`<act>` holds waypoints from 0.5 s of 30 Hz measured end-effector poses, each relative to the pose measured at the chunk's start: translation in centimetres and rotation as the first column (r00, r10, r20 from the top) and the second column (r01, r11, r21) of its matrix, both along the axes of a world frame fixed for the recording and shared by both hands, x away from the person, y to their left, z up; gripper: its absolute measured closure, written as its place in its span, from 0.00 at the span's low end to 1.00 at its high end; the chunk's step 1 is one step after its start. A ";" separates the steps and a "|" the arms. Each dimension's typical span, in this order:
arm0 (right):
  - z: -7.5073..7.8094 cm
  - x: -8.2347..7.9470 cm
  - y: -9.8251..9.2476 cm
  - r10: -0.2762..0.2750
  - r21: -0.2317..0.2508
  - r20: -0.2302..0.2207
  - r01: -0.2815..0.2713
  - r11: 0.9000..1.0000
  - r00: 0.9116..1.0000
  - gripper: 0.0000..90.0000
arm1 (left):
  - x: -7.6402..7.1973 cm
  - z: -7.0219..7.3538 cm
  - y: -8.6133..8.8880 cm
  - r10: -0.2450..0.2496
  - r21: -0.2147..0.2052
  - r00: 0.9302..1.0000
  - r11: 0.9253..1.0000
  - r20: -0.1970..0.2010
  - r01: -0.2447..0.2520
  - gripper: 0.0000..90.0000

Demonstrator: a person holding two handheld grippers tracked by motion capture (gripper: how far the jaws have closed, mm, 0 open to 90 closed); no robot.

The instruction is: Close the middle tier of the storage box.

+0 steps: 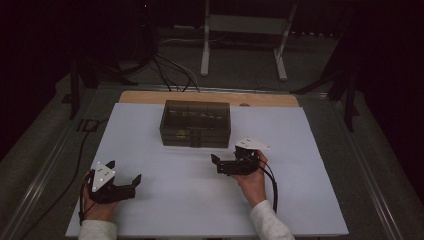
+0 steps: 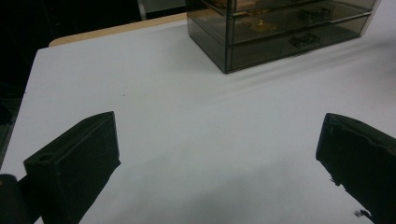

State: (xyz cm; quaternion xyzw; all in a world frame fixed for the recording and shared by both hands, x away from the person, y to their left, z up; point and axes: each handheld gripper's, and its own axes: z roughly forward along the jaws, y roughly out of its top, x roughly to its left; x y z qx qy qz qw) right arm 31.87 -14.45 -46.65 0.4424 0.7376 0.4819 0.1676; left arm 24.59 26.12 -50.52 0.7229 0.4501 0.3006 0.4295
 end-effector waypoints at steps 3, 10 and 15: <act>-0.1 -0.6 -1.1 -0.012 -0.011 0.005 0.012 1.000 1.000 0.00 | 0.0 0.0 0.0 0.001 -0.001 1.000 1.000 0.000 -0.001 0.01; -0.9 -1.7 -3.8 -0.044 -0.020 0.007 0.045 0.999 0.999 0.00 | 0.0 0.0 0.0 0.001 -0.005 1.000 1.000 -0.002 -0.001 0.01; -1.0 -2.3 -5.4 -0.064 -0.005 0.008 0.064 0.998 0.998 0.00 | -0.1 0.1 0.1 0.001 -0.012 1.000 1.000 -0.003 -0.001 0.01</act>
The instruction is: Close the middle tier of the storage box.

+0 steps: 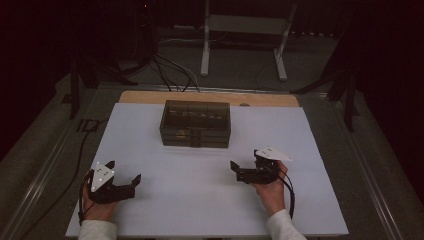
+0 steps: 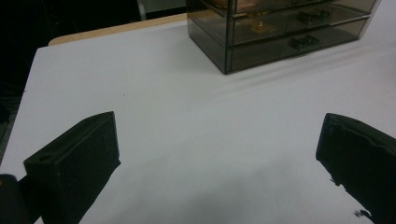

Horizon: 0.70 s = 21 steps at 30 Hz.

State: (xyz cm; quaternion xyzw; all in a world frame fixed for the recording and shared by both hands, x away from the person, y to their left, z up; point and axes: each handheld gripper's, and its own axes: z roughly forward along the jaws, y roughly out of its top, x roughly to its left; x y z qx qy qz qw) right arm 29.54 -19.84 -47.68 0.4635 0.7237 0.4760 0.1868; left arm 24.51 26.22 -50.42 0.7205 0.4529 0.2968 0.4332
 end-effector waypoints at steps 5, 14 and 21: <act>-0.2 -1.1 -2.0 -0.011 0.005 0.010 0.011 1.000 1.000 0.00 | -0.1 0.2 0.3 -0.003 -0.024 1.000 1.000 -0.001 0.002 0.01; -0.4 -2.6 -4.1 -0.027 0.005 0.045 0.027 1.000 0.999 0.00 | -0.3 0.5 0.8 -0.005 -0.051 1.000 0.999 0.003 0.005 0.01; -0.6 -3.5 -5.3 -0.046 0.015 0.077 0.045 0.999 0.996 0.00 | -0.5 0.7 1.3 0.005 -0.070 1.000 0.998 0.015 -0.004 0.01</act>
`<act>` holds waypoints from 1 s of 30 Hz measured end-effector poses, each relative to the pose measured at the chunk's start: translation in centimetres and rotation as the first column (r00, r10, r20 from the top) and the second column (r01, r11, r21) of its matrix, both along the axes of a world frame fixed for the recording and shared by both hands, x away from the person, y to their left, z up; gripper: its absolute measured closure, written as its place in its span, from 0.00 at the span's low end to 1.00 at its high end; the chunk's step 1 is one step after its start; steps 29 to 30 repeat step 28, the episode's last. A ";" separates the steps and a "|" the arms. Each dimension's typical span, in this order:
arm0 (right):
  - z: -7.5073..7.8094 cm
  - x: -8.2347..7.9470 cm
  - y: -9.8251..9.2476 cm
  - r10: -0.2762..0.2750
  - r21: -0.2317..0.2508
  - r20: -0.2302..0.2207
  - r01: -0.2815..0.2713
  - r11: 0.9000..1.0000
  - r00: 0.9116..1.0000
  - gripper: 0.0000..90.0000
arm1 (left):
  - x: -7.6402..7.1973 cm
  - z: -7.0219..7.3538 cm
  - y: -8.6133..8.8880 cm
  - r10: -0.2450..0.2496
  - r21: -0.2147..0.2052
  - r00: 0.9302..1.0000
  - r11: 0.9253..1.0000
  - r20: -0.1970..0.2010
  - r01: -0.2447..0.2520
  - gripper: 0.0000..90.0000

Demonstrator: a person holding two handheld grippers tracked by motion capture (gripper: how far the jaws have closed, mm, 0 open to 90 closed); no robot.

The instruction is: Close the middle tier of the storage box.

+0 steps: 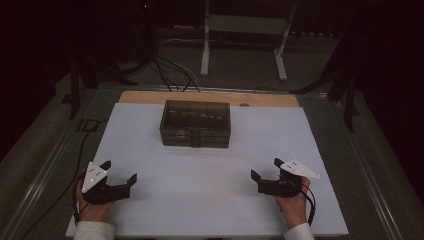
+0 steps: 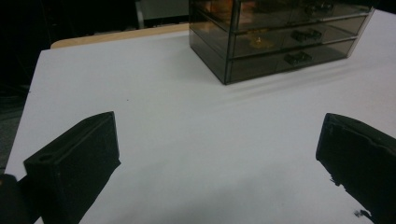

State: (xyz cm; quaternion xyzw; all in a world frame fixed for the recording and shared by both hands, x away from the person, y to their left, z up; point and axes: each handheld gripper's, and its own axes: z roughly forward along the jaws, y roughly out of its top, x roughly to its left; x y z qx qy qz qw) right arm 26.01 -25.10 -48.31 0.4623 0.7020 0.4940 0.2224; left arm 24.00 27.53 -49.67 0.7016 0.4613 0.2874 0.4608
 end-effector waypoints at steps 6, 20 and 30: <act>-0.5 -0.7 -1.2 -0.027 0.017 0.025 0.026 1.000 0.999 0.00 | -0.1 0.1 0.3 -0.002 -0.018 1.000 1.000 0.004 0.002 0.01; -1.8 -1.3 -3.2 -0.068 0.038 0.034 0.066 0.997 0.997 0.00 | 0.0 0.3 0.5 -0.007 -0.048 1.000 0.999 0.016 0.008 0.01; -1.9 -1.4 -4.2 -0.080 0.034 0.025 0.079 0.996 0.996 0.00 | 0.0 0.1 0.3 -0.007 -0.038 1.000 0.999 0.005 0.007 0.01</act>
